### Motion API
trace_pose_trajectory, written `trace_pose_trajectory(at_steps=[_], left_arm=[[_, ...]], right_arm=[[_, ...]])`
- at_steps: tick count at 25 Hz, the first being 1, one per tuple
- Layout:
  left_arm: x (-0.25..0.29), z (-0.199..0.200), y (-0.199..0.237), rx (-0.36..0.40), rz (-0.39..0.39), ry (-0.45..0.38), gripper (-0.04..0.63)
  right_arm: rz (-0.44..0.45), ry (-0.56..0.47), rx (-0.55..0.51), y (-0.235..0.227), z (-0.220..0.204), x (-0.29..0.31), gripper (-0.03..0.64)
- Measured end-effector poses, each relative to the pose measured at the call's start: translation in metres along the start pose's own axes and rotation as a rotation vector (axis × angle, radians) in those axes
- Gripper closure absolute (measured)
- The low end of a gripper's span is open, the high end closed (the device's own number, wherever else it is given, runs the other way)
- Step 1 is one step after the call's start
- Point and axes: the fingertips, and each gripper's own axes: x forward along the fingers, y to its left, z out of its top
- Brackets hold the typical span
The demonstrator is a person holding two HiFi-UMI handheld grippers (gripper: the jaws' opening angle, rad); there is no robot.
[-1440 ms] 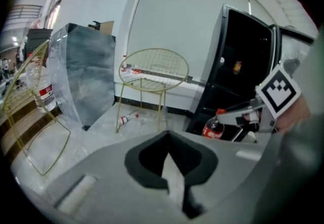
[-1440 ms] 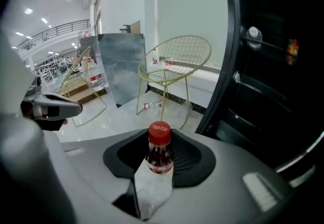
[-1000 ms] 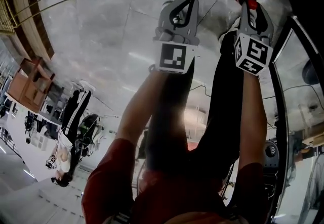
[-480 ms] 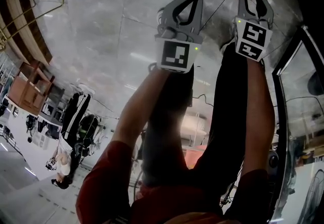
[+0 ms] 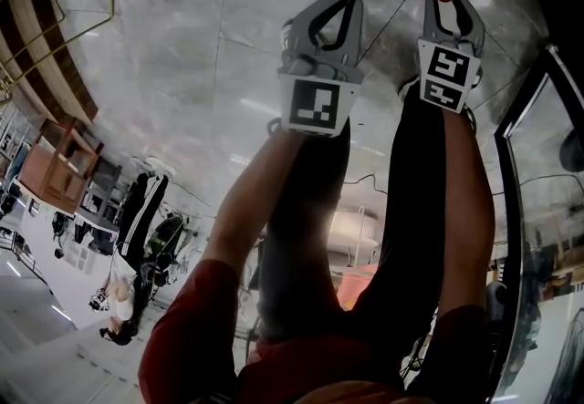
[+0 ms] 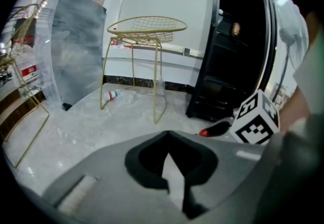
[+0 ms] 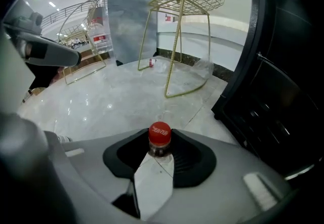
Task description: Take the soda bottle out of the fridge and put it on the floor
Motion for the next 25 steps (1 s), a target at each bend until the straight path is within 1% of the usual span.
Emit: trace_pose_trajectory(at_steps=[4, 8, 10, 12, 15, 16, 20, 22, 25], left_arm=[[-0.001, -0.004, -0.002, 0.02, -0.006, 0.011, 0.595], [-0.001, -0.012, -0.001, 0.041, -0.013, 0.036, 0.595], [0.001, -0.008, -0.001, 0.025, -0.005, 0.021, 0.595], [0.003, -0.001, -0.014, 0.013, -0.001, 0.004, 0.595], [0.007, 0.005, -0.046, 0.001, -0.001, 0.003, 0.595], [0.007, 0.003, -0.046, -0.008, 0.002, 0.007, 0.595], [0.001, -0.009, -0.003, -0.014, 0.007, 0.021, 0.595], [0.0, -0.01, 0.004, -0.007, 0.006, 0.022, 0.595], [0.001, -0.005, 0.004, -0.01, 0.01, 0.02, 0.595]], right_arm=[[-0.009, -0.003, -0.033, 0.001, -0.003, -0.002, 0.483], [-0.007, 0.0, -0.028, 0.0, -0.001, 0.003, 0.482], [-0.009, -0.001, -0.04, -0.002, 0.002, 0.006, 0.482], [-0.007, -0.003, -0.044, -0.012, 0.0, 0.001, 0.482], [-0.01, -0.003, -0.022, -0.038, -0.012, -0.017, 0.481], [-0.01, -0.001, -0.016, -0.039, -0.013, -0.017, 0.481], [0.005, 0.016, -0.013, -0.005, -0.003, 0.007, 0.482], [0.013, 0.023, -0.022, 0.001, 0.0, 0.013, 0.48], [0.016, 0.026, -0.017, 0.0, 0.003, 0.012, 0.463]])
